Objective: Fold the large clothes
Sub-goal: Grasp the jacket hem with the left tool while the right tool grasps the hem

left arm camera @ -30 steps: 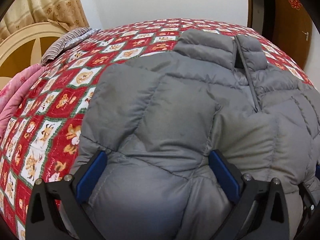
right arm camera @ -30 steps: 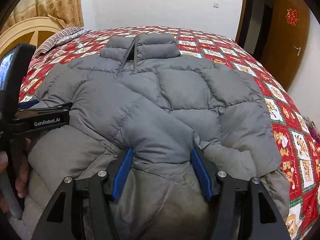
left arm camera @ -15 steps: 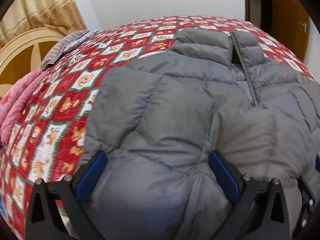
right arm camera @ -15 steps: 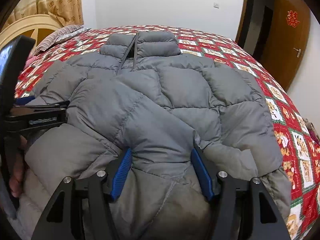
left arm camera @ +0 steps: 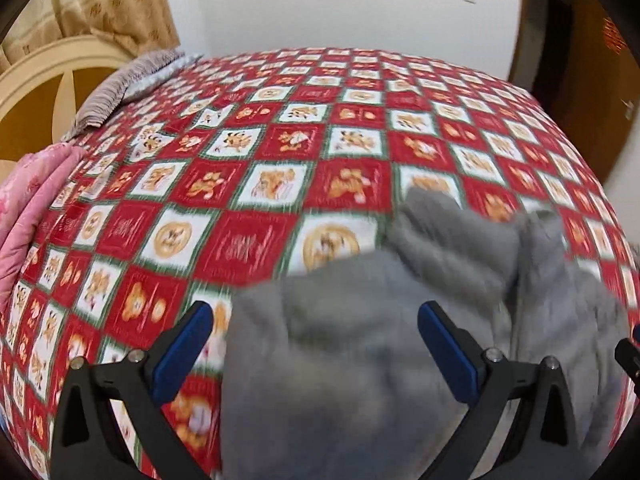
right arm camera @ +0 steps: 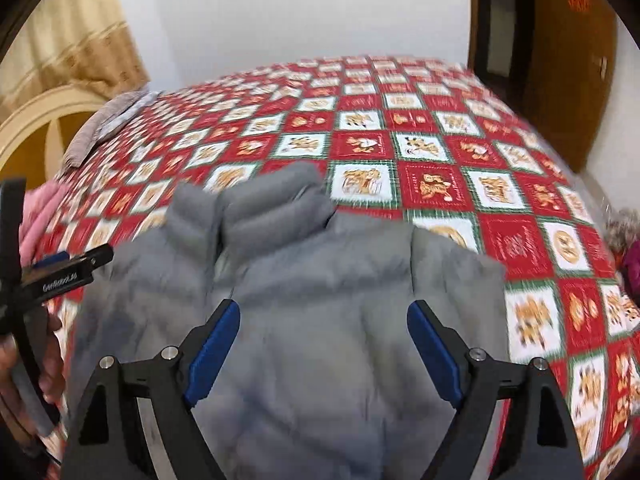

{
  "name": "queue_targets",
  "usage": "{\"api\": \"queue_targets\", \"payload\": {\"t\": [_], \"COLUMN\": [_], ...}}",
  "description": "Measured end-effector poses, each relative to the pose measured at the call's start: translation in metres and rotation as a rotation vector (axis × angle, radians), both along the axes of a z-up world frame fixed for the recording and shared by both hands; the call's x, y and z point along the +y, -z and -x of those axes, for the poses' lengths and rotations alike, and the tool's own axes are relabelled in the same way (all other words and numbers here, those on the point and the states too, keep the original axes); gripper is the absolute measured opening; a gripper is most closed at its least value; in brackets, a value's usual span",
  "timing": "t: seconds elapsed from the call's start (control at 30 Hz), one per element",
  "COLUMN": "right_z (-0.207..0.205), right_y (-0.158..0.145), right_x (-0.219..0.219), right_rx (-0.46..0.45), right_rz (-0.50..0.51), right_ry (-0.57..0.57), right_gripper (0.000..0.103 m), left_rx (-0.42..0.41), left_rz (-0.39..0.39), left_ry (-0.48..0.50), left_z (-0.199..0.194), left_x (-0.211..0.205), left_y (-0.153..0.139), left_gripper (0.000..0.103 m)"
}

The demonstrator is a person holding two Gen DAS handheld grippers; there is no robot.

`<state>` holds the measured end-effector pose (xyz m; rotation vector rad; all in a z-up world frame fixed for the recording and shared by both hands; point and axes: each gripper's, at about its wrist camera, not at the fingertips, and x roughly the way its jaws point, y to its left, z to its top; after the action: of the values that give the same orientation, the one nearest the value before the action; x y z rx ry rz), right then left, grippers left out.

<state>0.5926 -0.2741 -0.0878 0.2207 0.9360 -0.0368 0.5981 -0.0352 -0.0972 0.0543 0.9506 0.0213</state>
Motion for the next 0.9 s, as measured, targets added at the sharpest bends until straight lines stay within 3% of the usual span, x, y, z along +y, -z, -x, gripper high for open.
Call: {"api": "queue_targets", "payload": {"t": [0.23, 0.4, 0.57, 0.67, 0.73, 0.77, 0.83, 0.87, 0.9], "right_z": [-0.088, -0.133, -0.155, -0.147, -0.138, -0.132, -0.122, -0.117, -0.111], "right_y": [-0.004, 0.004, 0.032, 0.033, 0.031, 0.03, 0.026, 0.023, 0.02], "right_x": [-0.004, -0.003, 0.0, -0.001, -0.002, -0.004, -0.005, -0.006, -0.007], "right_rx": [0.024, 0.041, 0.129, 0.135, 0.147, 0.153, 0.145, 0.137, 0.127], "right_rz": [-0.024, -0.024, -0.002, 0.01, 0.03, 0.032, 0.06, 0.075, 0.087], "right_ry": [0.041, 0.06, 0.027, -0.016, -0.057, -0.067, -0.078, -0.083, -0.088], "right_gripper": [0.086, 0.086, 0.086, 0.083, 0.052, 0.036, 0.027, 0.017, 0.015], "left_rx": [0.037, 0.024, 0.049, 0.075, 0.074, 0.068, 0.044, 0.028, 0.008], "left_rz": [0.098, 0.019, -0.075, -0.068, -0.037, -0.025, -0.031, -0.036, -0.034], "left_ry": [-0.048, -0.006, 0.07, 0.128, 0.159, 0.178, 0.203, 0.214, 0.225], "left_z": [-0.072, -0.1, -0.107, -0.095, -0.086, -0.078, -0.067, -0.06, -0.052], "left_x": [-0.018, -0.054, -0.075, -0.073, -0.069, -0.066, -0.066, -0.065, -0.061], "left_y": [-0.003, -0.002, 0.021, 0.027, 0.024, 0.021, 0.017, 0.013, 0.01], "left_gripper": [0.103, 0.103, 0.1, 0.073, 0.047, 0.04, 0.02, 0.016, 0.014]}}
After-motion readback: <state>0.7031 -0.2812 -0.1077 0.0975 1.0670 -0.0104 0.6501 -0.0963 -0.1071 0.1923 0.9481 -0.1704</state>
